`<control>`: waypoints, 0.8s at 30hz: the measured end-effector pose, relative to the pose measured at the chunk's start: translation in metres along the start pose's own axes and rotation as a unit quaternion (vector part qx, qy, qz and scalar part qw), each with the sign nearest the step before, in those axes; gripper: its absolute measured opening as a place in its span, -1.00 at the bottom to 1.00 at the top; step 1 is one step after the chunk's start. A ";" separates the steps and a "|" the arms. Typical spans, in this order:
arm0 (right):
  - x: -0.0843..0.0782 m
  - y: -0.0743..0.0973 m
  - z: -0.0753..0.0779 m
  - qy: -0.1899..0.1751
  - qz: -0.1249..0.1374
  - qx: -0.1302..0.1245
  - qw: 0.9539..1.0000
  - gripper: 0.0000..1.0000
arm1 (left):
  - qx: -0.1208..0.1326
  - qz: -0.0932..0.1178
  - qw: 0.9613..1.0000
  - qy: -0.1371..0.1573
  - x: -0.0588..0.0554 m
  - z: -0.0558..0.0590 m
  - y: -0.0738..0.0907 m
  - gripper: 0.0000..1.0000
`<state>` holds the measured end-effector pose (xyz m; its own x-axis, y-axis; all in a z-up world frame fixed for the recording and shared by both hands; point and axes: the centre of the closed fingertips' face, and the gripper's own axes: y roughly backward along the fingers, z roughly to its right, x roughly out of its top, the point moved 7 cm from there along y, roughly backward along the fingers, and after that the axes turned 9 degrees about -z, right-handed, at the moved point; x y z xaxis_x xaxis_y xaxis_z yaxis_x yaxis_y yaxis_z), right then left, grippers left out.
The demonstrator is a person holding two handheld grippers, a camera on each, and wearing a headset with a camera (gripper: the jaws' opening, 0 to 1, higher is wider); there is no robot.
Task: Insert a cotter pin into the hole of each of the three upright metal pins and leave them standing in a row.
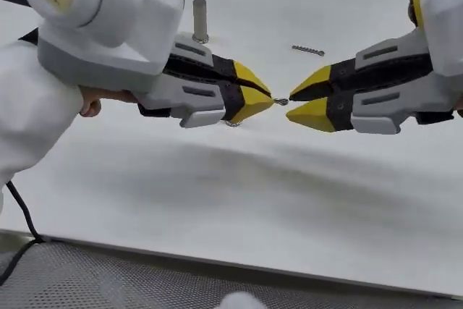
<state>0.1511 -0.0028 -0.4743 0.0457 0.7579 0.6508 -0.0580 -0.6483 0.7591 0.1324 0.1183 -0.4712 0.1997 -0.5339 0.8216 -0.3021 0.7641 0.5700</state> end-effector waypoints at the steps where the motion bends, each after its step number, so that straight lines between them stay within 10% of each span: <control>1: 0.000 0.000 -0.001 0.003 0.000 0.004 1.000 -0.87 | -0.001 -0.001 1.000 -0.001 -0.001 -0.001 0.000 -1.00; 24: 0.004 -0.008 -0.011 0.018 -0.007 0.041 0.999 -1.00 | -0.033 -0.001 0.999 -0.023 0.000 0.008 -0.001 -1.00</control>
<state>0.1406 0.0057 -0.4778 0.0106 0.7687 0.6395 0.0249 -0.6396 0.7683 0.1252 0.1144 -0.4716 0.1573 -0.5503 0.8200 -0.2392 0.7844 0.5723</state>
